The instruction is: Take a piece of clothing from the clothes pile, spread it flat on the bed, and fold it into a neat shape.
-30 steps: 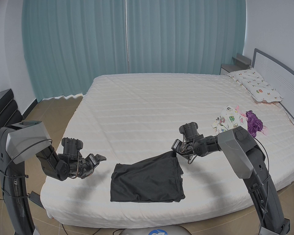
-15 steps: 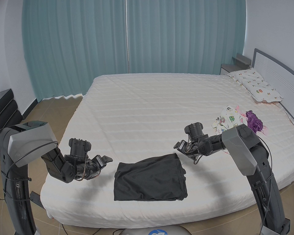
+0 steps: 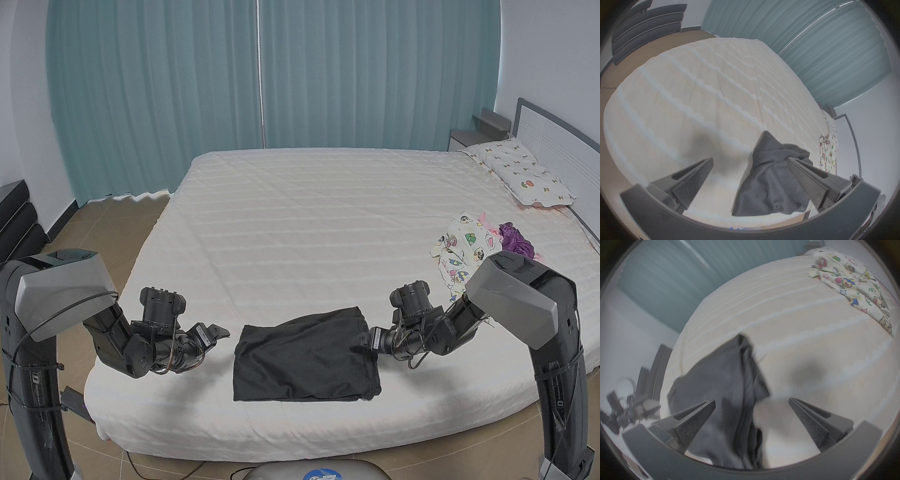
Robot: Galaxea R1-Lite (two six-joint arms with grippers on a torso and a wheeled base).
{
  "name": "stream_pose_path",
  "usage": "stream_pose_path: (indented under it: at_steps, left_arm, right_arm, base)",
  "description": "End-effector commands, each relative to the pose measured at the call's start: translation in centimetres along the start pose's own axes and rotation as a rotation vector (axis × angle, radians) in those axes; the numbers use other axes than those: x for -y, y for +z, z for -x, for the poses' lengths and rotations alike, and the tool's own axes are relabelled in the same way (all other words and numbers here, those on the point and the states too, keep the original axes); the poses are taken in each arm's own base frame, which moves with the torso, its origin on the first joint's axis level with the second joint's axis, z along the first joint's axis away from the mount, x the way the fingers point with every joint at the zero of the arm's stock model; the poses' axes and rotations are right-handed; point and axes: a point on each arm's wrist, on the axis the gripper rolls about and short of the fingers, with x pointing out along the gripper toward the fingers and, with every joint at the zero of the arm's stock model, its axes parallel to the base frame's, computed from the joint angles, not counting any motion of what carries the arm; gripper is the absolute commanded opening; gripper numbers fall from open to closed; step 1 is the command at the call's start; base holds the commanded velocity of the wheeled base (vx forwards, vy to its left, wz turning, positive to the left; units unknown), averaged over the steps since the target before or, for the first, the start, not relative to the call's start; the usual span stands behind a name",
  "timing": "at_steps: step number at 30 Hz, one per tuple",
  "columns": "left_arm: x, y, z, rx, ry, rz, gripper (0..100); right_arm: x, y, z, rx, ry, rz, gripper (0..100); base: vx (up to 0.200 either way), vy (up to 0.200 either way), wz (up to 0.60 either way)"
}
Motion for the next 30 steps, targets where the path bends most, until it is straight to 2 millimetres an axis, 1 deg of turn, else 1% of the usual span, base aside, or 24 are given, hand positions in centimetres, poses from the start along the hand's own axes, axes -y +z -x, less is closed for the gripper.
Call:
stream_pose_path:
  at_steps: [1,5,14,15,21,29,30]
  left_arm:
    - [-0.2,-0.5,0.2,-0.014,0.006,-0.005,100]
    - [-0.2,-0.5,0.2,-0.014,0.006,-0.003,100]
    - [-0.1,-0.3,0.0,-0.010,0.003,-0.003,100]
    - [-0.1,-0.3,0.0,-0.010,0.003,-0.003,100]
    - [0.0,-0.2,-0.1,-0.008,0.001,-0.002,100]
    - [0.0,-0.2,-0.1,-0.008,0.001,-0.002,100]
    - [0.0,-0.2,-0.1,-0.007,0.000,-0.002,100]
  right_arm:
    - [-1.3,-1.3,2.4,-0.015,0.067,0.092,100]
    - [-1.4,-1.4,2.5,-0.018,0.071,0.101,100]
    - [-0.8,-3.0,1.0,-0.070,0.050,0.132,100]
    - [-0.8,-3.0,1.0,-0.071,0.049,0.135,0]
    - [-0.3,-3.7,1.4,-0.097,0.037,0.168,0]
    - [0.6,-3.9,2.3,-0.108,0.021,0.171,0]
    - [0.7,-3.7,2.7,-0.105,0.020,0.167,0]
  base:
    - [0.000,0.000,0.00]
    - [0.000,0.000,0.00]
    - [0.000,0.000,0.00]
    - [0.000,0.000,0.00]
    - [0.000,0.000,0.00]
    - [0.000,0.000,0.00]
    - [0.000,0.000,0.00]
